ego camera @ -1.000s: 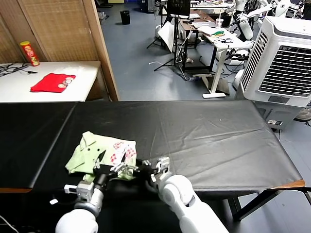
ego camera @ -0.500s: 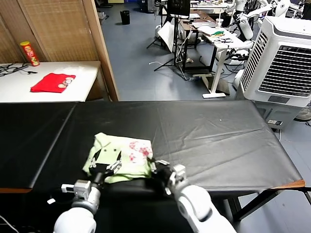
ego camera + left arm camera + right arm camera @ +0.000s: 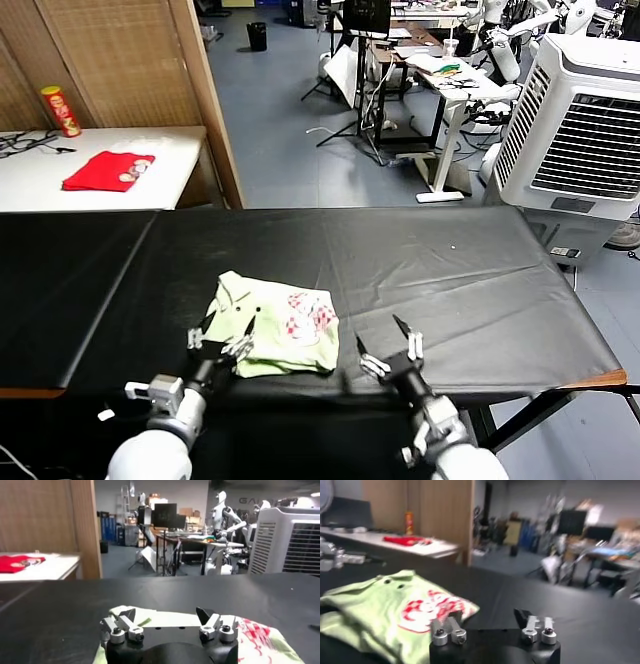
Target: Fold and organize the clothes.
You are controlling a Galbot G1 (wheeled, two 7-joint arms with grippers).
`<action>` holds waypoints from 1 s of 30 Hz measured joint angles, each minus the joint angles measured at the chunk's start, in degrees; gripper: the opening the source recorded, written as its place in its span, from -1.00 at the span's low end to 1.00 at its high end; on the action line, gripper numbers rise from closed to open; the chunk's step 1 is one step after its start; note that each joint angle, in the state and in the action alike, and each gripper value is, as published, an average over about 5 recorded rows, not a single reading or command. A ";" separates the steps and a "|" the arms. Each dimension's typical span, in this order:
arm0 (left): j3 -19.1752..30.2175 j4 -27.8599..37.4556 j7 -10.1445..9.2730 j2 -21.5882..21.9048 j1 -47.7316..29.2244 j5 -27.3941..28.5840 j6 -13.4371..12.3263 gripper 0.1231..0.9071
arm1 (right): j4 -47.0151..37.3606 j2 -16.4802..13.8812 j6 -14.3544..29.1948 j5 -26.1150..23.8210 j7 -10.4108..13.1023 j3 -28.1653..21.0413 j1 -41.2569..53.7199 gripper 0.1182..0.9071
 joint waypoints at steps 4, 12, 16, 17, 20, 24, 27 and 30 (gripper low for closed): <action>-1.43 -1.36 -0.57 1.21 2.39 -0.76 -0.59 0.72 | 1.90 0.06 5.38 -0.79 2.41 2.32 -5.88 0.72; -5.56 -4.70 -3.20 1.91 11.31 -2.58 -4.65 0.72 | 6.26 0.26 7.80 -1.76 7.21 6.01 -16.03 0.72; -7.90 -7.04 -4.27 1.99 17.19 -4.91 -5.37 0.72 | 8.41 0.87 6.53 -1.54 9.78 6.50 -20.35 0.72; -8.45 -7.66 -4.33 1.96 18.60 -5.26 -5.49 0.72 | 8.97 1.06 5.94 -1.40 10.48 6.50 -21.31 0.72; -9.74 -9.41 -4.47 1.81 22.40 -5.69 -5.36 0.72 | 10.42 1.49 4.24 -1.02 12.14 6.36 -23.64 0.72; -10.58 -11.33 -4.79 1.50 25.73 -5.70 -4.37 0.72 | 11.52 1.69 3.31 -0.91 12.86 6.31 -25.30 0.72; -10.91 -12.21 -4.77 1.26 26.83 -5.64 -3.85 0.72 | 11.92 1.74 3.12 -0.91 12.97 6.32 -25.91 0.72; -11.13 -12.55 -4.67 1.11 27.21 -5.58 -3.60 0.72 | 12.10 1.76 3.05 -0.91 13.00 6.33 -26.16 0.72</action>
